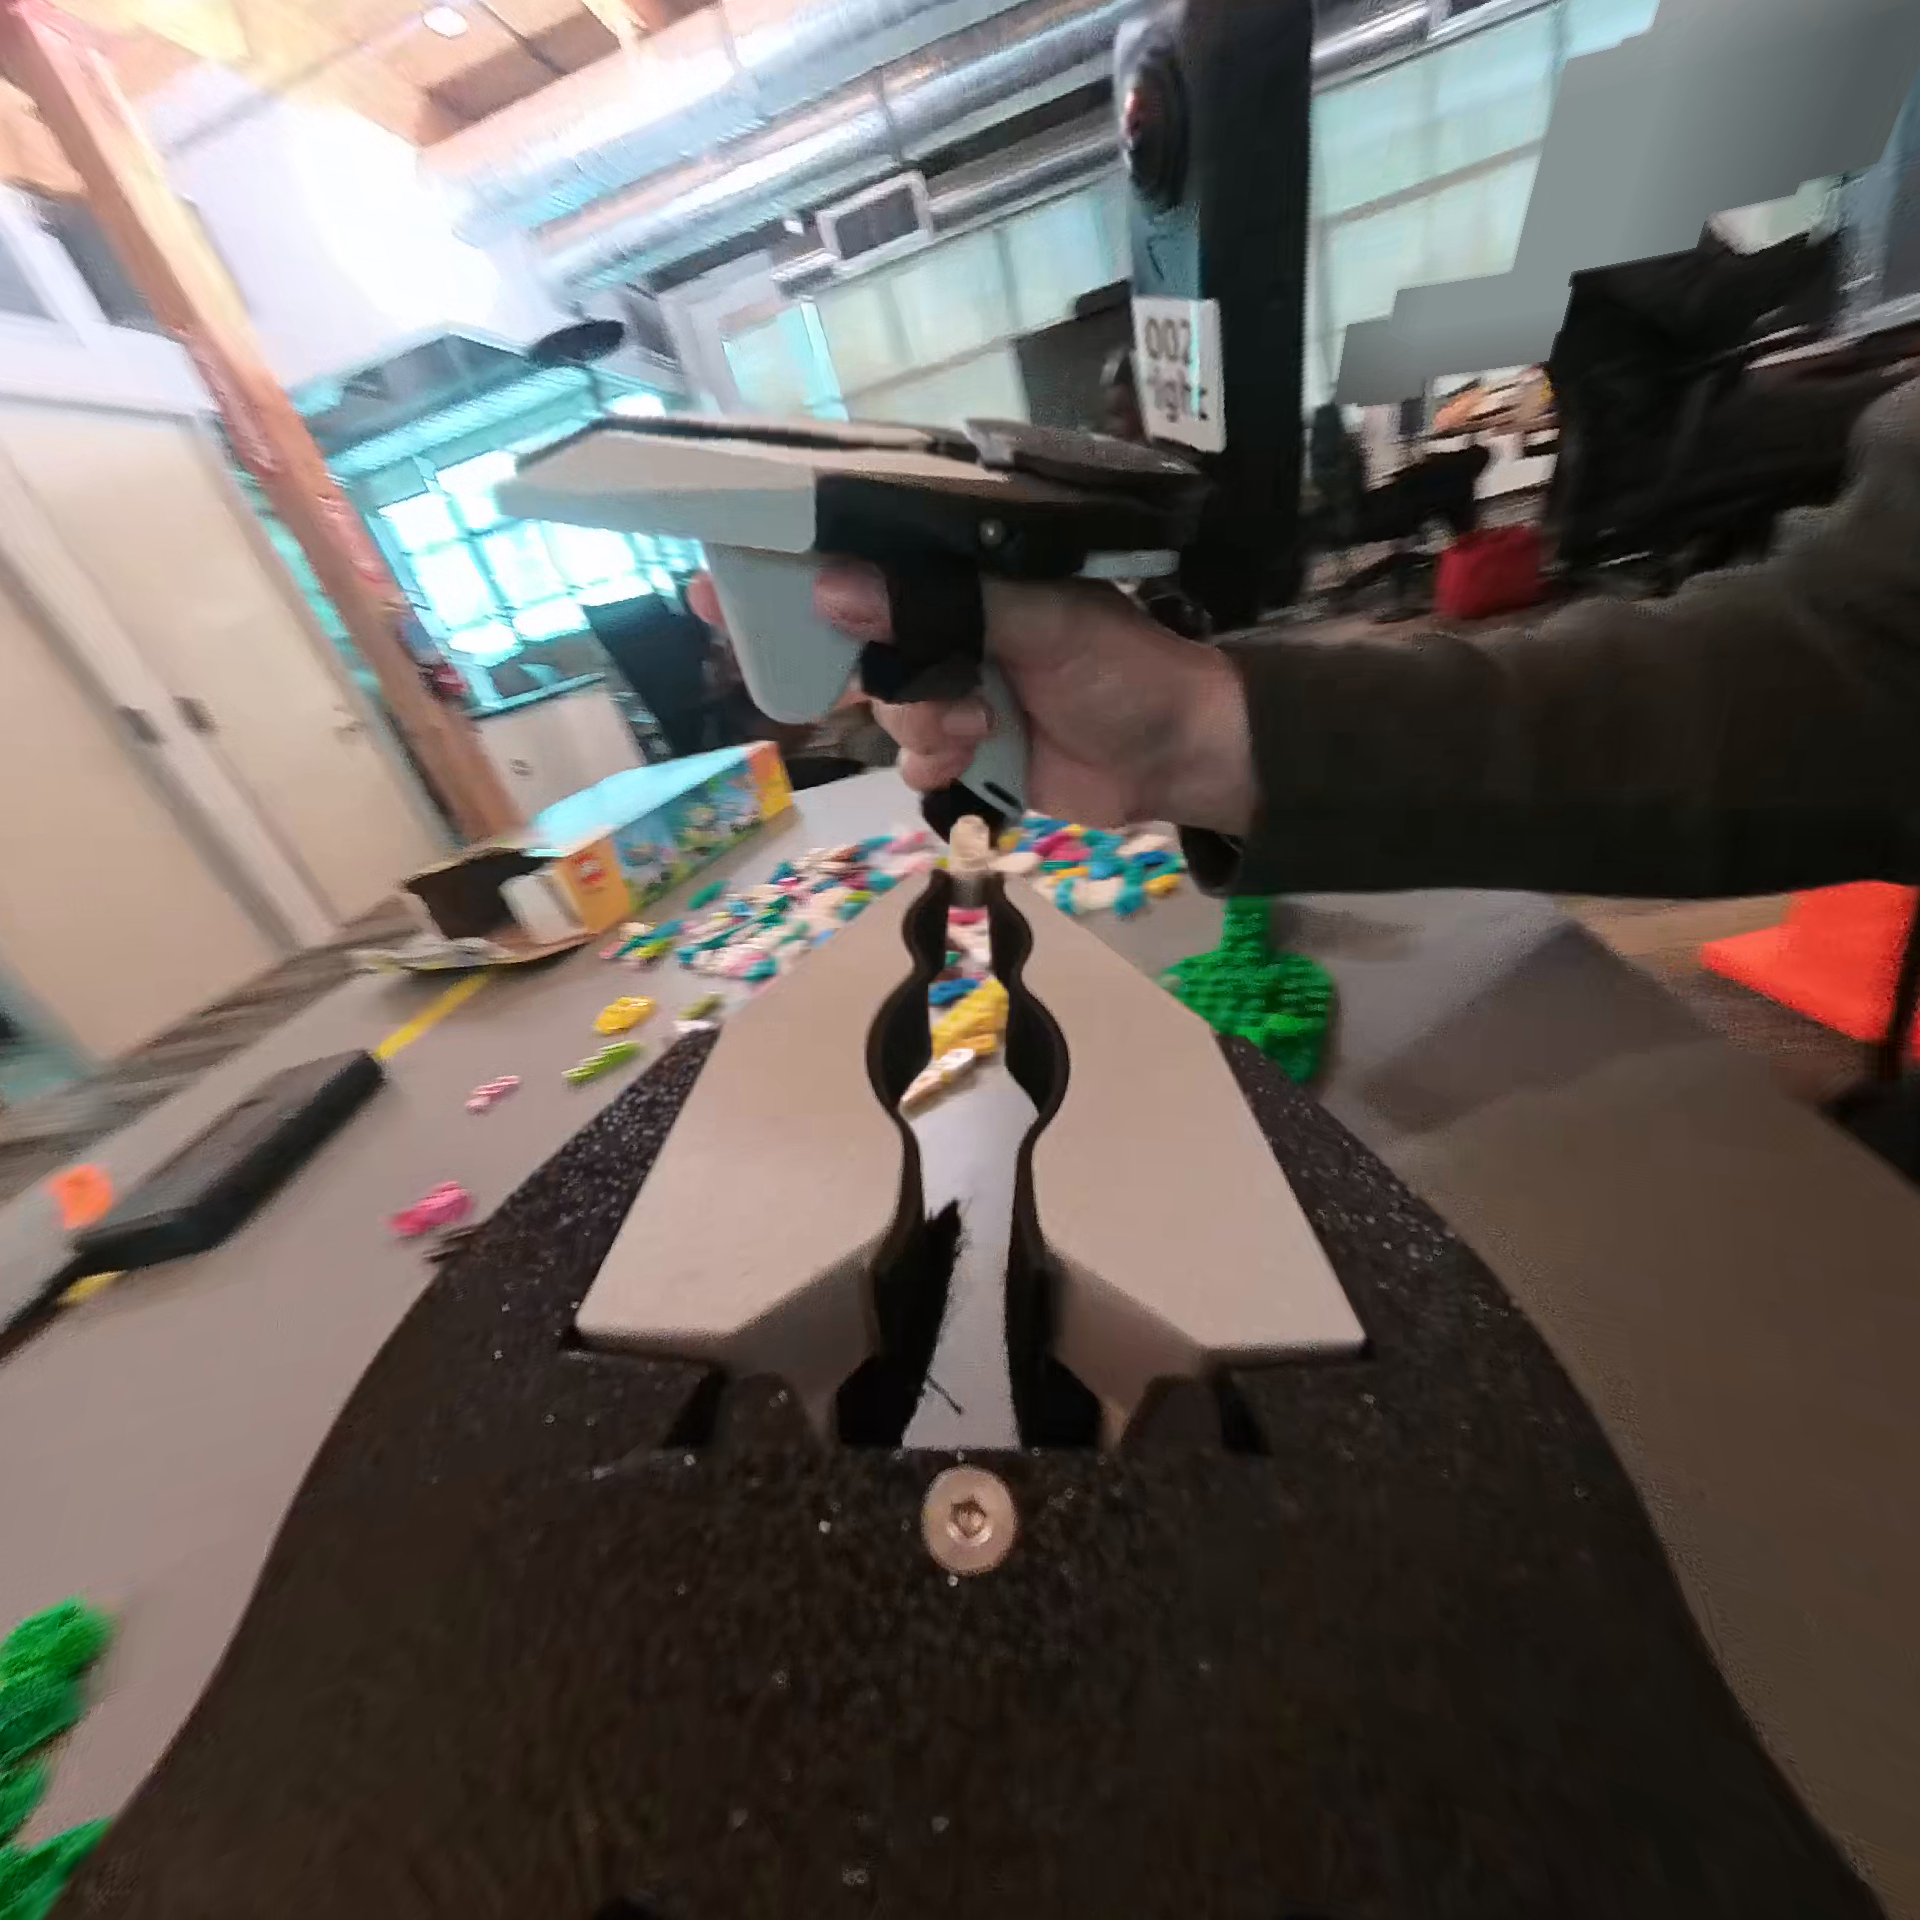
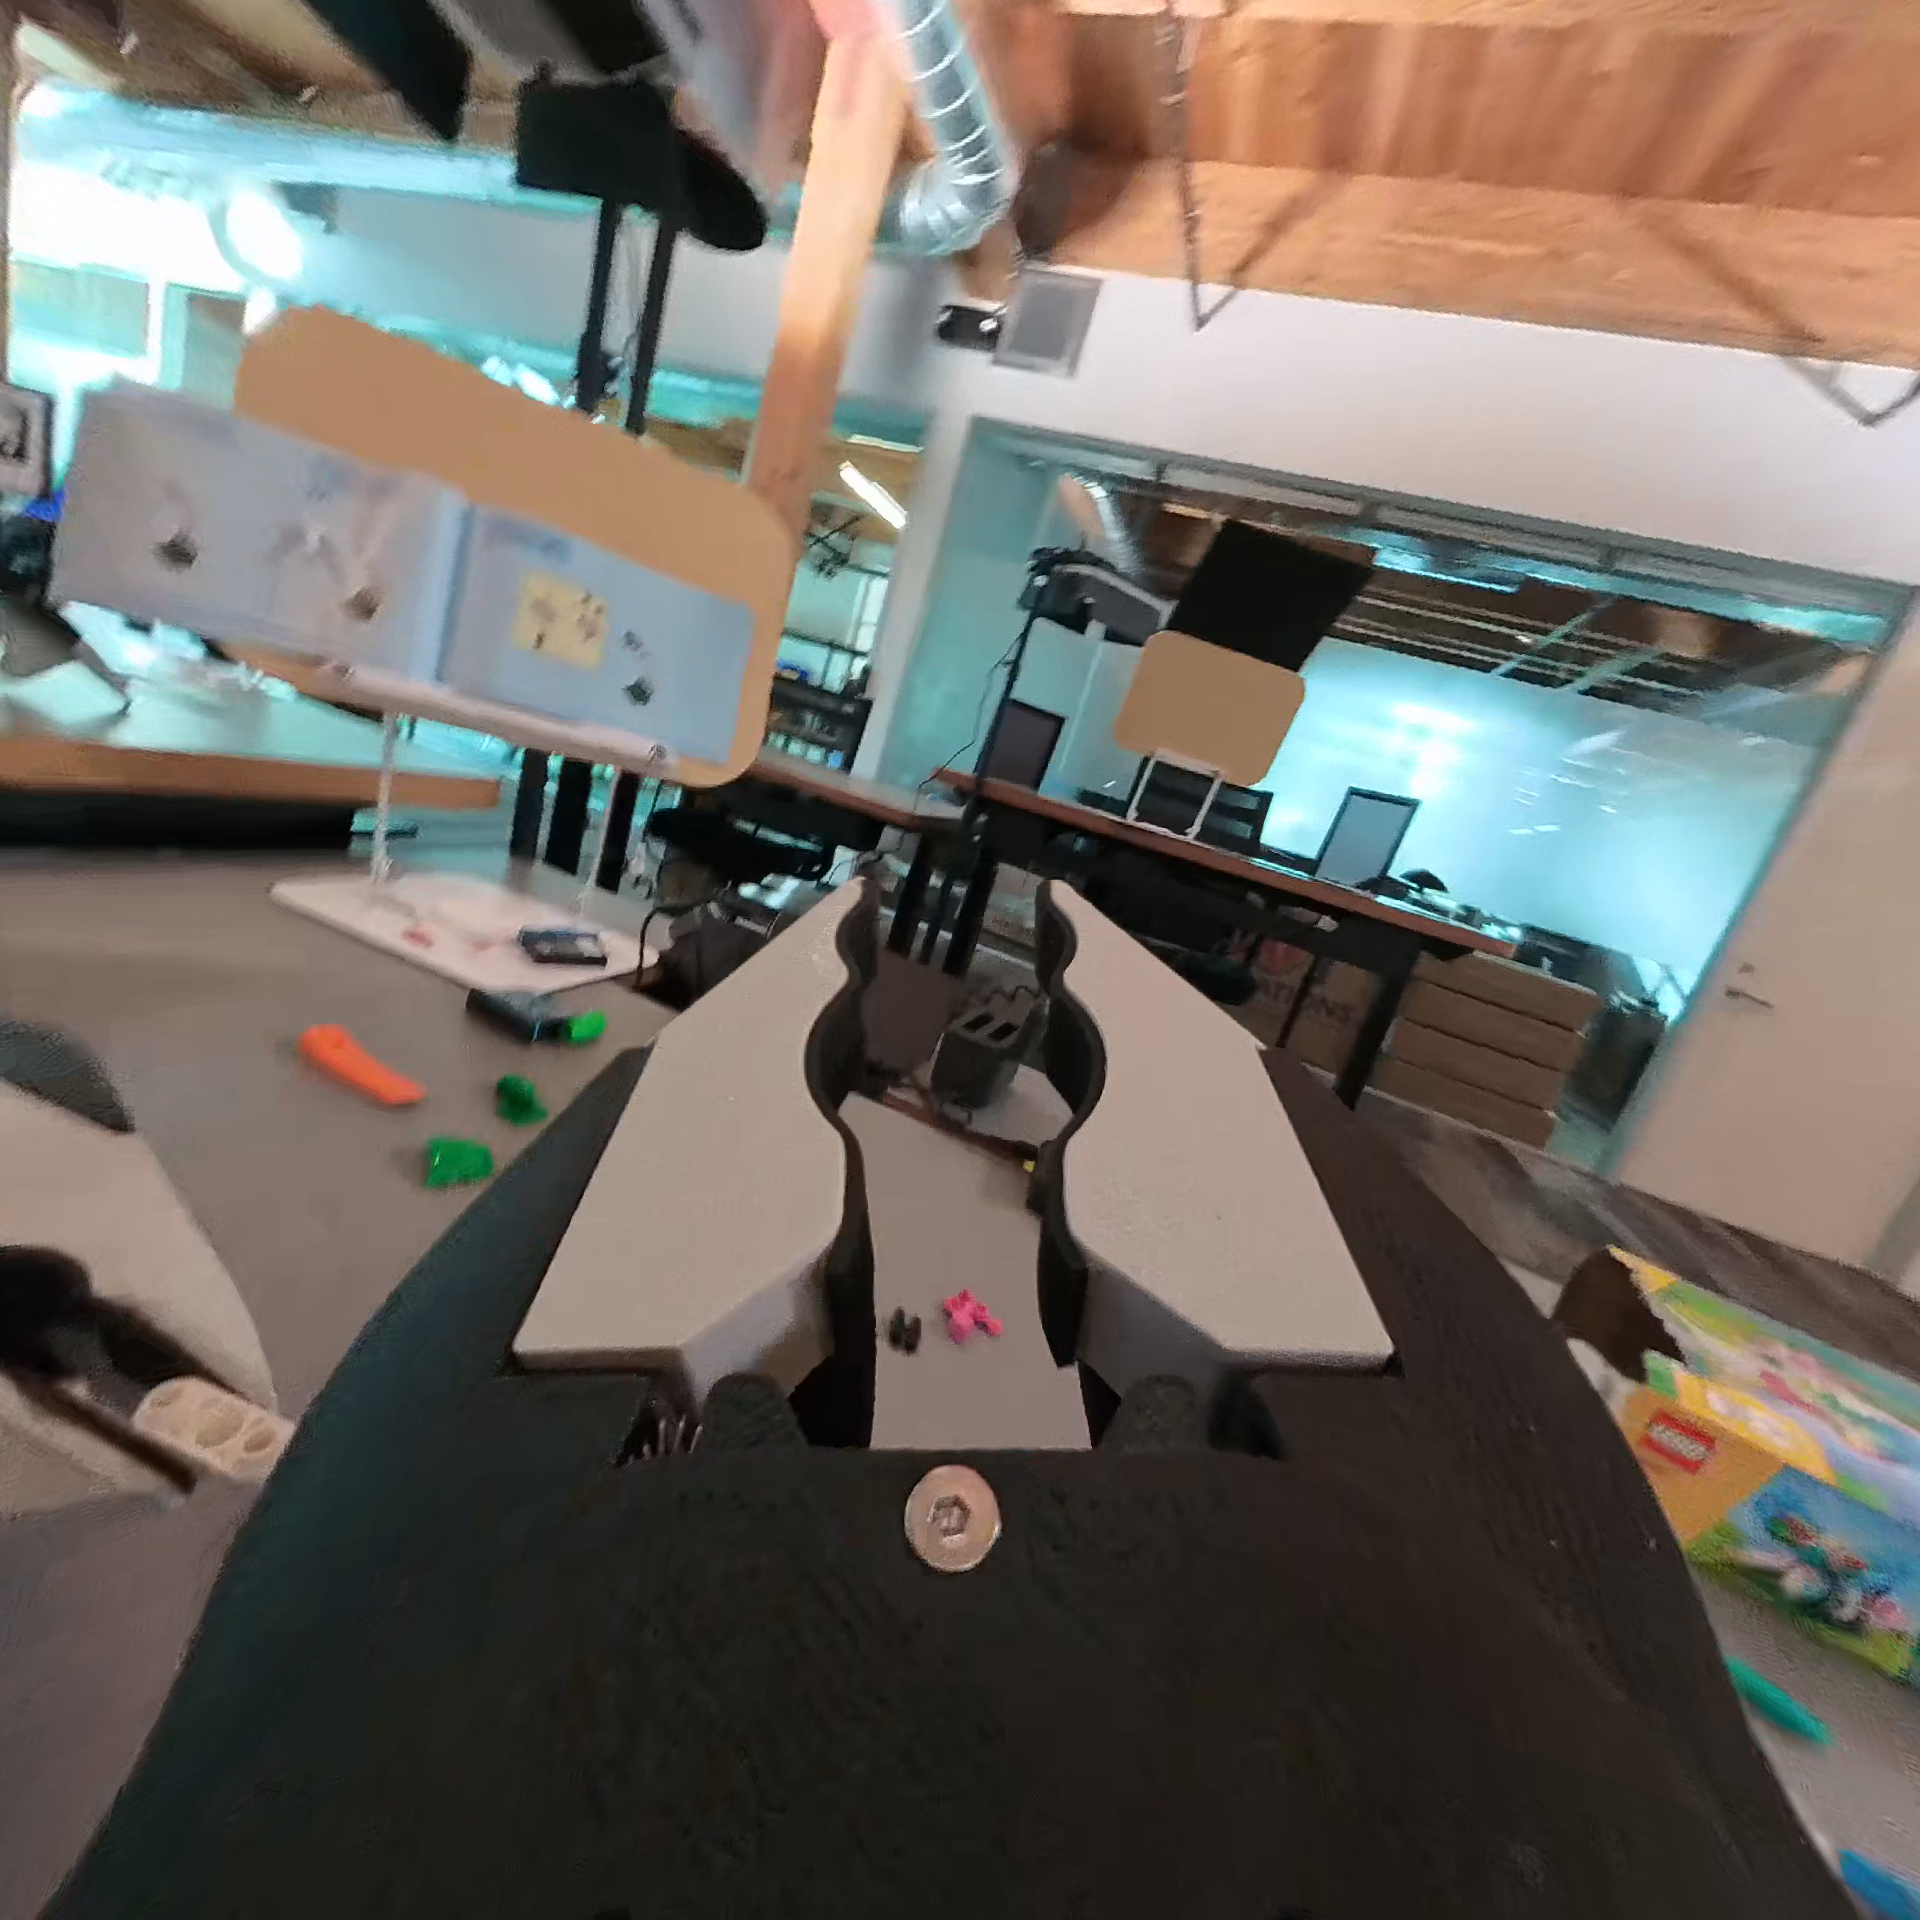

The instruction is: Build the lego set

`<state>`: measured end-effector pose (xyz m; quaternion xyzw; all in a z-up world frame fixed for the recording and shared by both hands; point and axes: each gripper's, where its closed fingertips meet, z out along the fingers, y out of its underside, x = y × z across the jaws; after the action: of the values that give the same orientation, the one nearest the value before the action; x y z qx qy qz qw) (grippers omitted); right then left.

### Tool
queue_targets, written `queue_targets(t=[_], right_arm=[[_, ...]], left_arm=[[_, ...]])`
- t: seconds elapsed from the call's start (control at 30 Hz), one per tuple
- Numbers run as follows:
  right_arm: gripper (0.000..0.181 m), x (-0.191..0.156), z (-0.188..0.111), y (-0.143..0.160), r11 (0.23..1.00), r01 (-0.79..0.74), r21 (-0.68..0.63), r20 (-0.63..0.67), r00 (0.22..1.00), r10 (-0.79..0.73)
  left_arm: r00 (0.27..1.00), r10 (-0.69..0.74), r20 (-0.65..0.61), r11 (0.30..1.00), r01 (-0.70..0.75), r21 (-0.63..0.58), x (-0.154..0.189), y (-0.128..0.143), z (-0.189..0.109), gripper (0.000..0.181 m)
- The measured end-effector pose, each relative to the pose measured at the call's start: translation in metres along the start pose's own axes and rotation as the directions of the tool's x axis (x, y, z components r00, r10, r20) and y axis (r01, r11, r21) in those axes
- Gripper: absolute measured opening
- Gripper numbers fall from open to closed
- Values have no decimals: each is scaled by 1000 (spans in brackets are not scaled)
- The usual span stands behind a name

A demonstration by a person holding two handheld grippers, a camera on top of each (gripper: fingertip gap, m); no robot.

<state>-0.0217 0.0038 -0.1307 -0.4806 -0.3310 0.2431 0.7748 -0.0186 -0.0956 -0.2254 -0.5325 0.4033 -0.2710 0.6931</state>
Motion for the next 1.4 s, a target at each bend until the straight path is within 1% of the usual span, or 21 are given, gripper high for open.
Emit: queue_targets(t=[0.03,0.07,0.1,0.17,0.23,0.27,0.3,0.33,0.4,0.43,0.5,0.53,0.63,0.7,0.83,0.97,1.2,1.27,1.4], right_arm=[[27,3,5,5,999,-32,-1,-28,999,32],[24,5,11,14,998,-56,-32,-51,997,54],[20,7,18,27,993,-75,-95,-64,996,69],[15,8,32,61,952,-120,-281,-59,992,108],[8,3,44,96,867,-128,-481,12,988,153],[2,3,49,112,818,-86,-569,58,988,143],[0,6,54,129,751,-46,-658,84,987,135],[0,5,56,147,662,-22,-749,123,978,171],[0,-6,60,176,482,-20,-876,152,936,317],[0,-12,58,189,374,-8,-928,147,912,383],[5,-19,56,209,214,23,-977,121,881,458],[6,-18,56,217,158,35,-987,106,877,468],[5,-13,61,235,61,35,-998,60,880,472],[5,-14,63,240,31,39,-999,49,880,472],[6,-20,59,242,-19,97,-995,77,881,467],[6,-17,58,245,-18,147,-989,125,897,423],[6,-17,56,247,-37,164,-986,134,901,412],[0,-17,56,248,-31,181,-983,154,902,404],[0,-18,54,246,-13,207,-978,185,898,398]], left_arm=[[998,33,49,999,-33,0,-7,0,-2,5],[993,61,100,998,-61,-8,-14,0,-4,4],[983,90,163,996,-88,-18,-23,-1,-7,5],[952,142,271,990,-135,-44,-41,-1,-15,4],[921,169,351,986,-152,-74,-55,1,-21,5],[912,173,373,985,-153,-84,-59,2,-23,5],[906,172,386,985,-149,-89,-61,3,-24,5],[903,171,393,985,-146,-94,-63,5,-24,5],[911,165,378,985,-134,-107,-61,9,-21,5],[915,160,371,986,-128,-110,-60,10,-20,5],[920,160,357,986,-128,-111,-58,11,-18,4],[922,160,353,985,-128,-113,-57,11,-18,4],[926,149,347,987,-116,-114,-57,12,-19,4],[928,143,345,988,-110,-113,-58,12,-19,4],[935,129,330,989,-98,-108,-55,11,-17,4],[936,135,326,989,-106,-104,-54,9,-17,4],[937,123,328,991,-97,-95,-55,7,-18,4],[938,119,327,991,-93,-94,-55,8,-18,4],[938,117,327,991,-90,-97,-56,8,-18,5]])
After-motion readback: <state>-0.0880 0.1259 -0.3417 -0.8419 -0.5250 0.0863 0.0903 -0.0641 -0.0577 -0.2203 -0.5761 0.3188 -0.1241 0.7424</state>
